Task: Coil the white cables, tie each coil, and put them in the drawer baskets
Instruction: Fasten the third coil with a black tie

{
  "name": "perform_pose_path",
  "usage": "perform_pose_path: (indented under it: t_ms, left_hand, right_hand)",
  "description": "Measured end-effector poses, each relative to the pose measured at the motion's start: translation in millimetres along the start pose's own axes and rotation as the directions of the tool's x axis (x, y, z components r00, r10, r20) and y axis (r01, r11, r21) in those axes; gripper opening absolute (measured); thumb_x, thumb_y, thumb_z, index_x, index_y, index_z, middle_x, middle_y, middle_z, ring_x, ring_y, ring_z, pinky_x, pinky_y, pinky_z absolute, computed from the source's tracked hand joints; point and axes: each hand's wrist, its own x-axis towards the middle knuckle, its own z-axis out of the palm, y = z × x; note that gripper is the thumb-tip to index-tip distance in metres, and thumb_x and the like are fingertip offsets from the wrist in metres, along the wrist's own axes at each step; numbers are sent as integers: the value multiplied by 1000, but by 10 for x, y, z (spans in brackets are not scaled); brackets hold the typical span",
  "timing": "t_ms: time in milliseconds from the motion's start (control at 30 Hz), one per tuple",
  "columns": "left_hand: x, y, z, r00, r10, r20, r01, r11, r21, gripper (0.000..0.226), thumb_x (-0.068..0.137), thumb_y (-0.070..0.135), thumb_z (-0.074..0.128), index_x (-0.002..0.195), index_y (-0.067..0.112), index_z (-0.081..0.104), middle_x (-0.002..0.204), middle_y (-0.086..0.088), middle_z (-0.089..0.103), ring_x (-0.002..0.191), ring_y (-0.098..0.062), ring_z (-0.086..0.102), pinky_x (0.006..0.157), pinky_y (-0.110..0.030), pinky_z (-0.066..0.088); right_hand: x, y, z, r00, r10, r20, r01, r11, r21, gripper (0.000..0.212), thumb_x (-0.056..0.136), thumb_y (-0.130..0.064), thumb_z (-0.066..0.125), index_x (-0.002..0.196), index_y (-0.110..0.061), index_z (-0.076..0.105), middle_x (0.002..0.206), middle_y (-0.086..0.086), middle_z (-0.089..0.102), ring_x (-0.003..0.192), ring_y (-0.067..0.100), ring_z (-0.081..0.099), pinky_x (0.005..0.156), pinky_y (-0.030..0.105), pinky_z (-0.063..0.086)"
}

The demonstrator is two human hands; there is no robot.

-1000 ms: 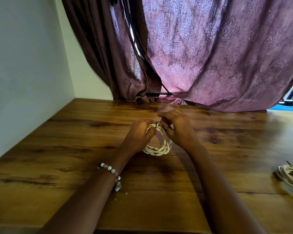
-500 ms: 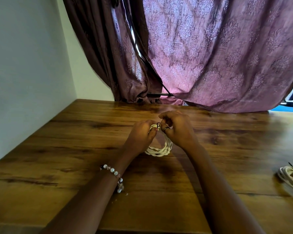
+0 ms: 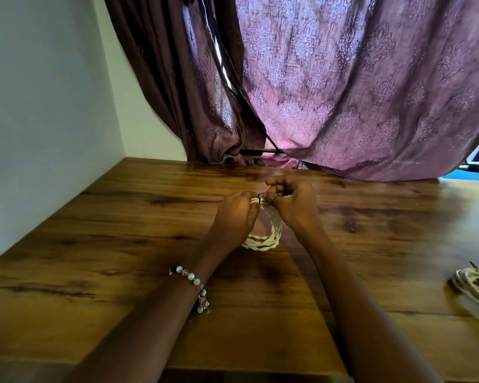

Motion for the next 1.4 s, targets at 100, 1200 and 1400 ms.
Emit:
perform_pose_path:
  t_ms: [100, 1200, 1400]
  left_hand:
    - [-5, -16, -8, 1000, 4, -2, -4, 1000, -10, 28, 96, 14, 49, 117, 0, 61, 112, -18, 66, 104, -29, 59, 84, -28, 36]
    - [-2, 11, -30, 1000, 14, -9, -14, 1000, -3, 30, 95, 13, 52, 119, -2, 61, 115, -21, 65, 106, -33, 59, 85, -29, 35]
    - [-5, 10, -41, 1000, 4, -8, -4, 1000, -6, 28, 94, 12, 52, 116, -2, 62, 112, -21, 66, 103, -33, 60, 84, -31, 37]
  right_hand:
    - [-14, -8, -76, 997, 11, 82, -19, 996, 90, 19, 79, 11, 66, 97, 4, 68, 78, 11, 67, 67, 6, 63, 66, 20, 54]
    - [32, 171, -52, 971, -237, 31, 238, 971, -33, 11, 79, -8, 74, 89, -13, 75, 77, -2, 71, 68, 9, 66, 64, 22, 54]
    - [34, 187, -37, 963, -270, 18, 271, 961, -46, 8, 78, -9, 76, 86, -8, 76, 75, -5, 71, 67, 2, 65, 60, 14, 49]
